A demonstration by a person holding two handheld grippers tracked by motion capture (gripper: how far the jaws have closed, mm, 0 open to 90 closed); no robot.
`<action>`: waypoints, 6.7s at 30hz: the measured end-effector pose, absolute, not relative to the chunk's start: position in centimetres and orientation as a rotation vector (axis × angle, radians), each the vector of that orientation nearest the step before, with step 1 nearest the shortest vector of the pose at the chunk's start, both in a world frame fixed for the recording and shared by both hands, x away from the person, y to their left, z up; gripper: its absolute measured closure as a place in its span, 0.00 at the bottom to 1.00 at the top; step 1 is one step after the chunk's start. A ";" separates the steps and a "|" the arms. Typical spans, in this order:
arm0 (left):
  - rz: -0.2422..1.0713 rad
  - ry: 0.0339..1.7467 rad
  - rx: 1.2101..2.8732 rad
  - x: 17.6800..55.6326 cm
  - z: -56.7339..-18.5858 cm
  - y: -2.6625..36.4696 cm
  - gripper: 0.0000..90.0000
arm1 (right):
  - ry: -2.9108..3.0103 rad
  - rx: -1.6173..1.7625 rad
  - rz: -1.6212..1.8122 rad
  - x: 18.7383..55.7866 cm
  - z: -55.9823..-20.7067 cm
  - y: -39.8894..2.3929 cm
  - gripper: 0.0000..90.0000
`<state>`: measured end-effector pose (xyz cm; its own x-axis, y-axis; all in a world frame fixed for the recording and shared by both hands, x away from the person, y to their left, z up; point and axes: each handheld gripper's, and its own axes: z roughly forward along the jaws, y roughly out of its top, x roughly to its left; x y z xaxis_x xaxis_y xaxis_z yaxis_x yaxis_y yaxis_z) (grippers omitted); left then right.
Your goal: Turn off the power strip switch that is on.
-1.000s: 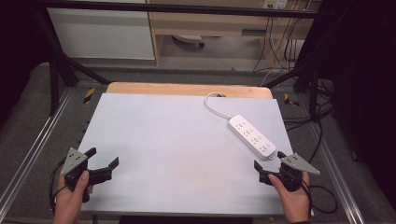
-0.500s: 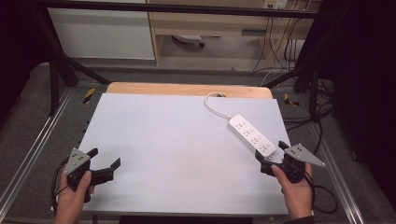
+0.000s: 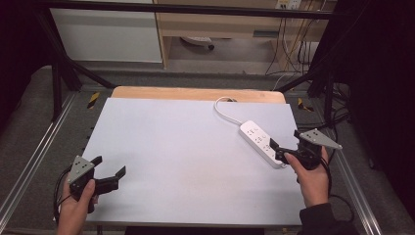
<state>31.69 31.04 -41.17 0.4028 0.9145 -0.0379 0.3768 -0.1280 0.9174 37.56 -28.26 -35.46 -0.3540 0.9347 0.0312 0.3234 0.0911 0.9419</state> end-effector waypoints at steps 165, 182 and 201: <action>0.682 1.139 1.723 31.8 -41.3 31.0 0.07 | 1.969 1.478 0.919 48.3 -42.9 -26.0 1.00; 0.682 1.138 1.718 31.7 -41.3 31.0 0.07 | 1.956 1.461 0.885 48.2 -42.9 -25.6 1.00; 0.680 1.135 1.713 31.7 -41.2 31.0 0.07 | 1.957 1.453 0.845 48.2 -42.8 -25.2 1.00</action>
